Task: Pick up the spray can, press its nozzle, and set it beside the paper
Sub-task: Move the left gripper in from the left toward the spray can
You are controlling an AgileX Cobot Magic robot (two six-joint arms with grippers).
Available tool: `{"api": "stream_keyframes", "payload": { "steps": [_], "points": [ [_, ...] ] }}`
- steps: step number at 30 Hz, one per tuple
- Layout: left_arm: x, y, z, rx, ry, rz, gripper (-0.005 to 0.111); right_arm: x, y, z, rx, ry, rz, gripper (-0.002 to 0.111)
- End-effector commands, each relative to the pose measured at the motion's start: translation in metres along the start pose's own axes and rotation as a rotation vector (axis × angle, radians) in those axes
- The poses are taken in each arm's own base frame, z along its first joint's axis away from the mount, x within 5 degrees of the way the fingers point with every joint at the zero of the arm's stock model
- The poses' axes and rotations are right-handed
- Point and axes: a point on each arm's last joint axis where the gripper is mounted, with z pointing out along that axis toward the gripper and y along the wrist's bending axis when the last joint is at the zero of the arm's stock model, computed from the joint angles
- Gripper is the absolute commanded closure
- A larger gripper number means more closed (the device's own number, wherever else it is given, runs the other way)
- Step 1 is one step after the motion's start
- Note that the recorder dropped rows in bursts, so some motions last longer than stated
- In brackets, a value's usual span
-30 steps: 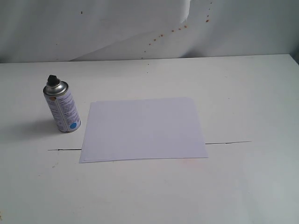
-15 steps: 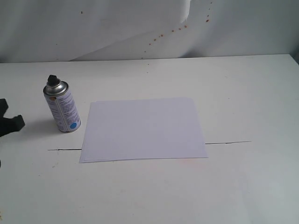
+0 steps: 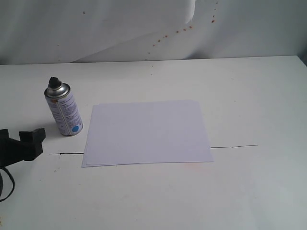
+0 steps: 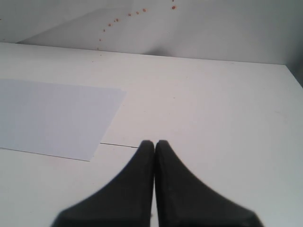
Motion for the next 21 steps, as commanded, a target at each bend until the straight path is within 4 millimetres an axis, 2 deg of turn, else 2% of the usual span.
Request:
{"api": "stream_keyframes", "payload": {
  "steps": [1,5,11,14,18,21],
  "points": [
    [0.011,0.000,0.004,0.005,0.070,-0.002,0.026,0.001,0.000,0.000,0.000,-0.007,-0.002,0.108],
    [0.019,0.000,0.009,0.009,0.109,-0.005,0.026,0.001,0.000,0.000,0.000,-0.007,-0.002,0.108],
    [0.002,-0.004,0.010,0.051,-0.084,0.003,0.026,0.001,0.000,0.000,0.000,-0.007,-0.002,0.108],
    [-0.001,-0.004,0.010,0.059,-0.122,0.005,0.026,0.001,0.000,0.000,0.000,-0.007,-0.002,0.108],
    [0.002,-0.006,0.013,0.077,-0.122,0.158,0.026,0.001,0.000,0.000,0.000,-0.007,-0.002,0.108],
    [0.012,-0.011,0.017,0.167,-0.077,0.314,0.026,0.001,0.000,0.000,0.000,-0.007,-0.002,0.108]
  ]
}}
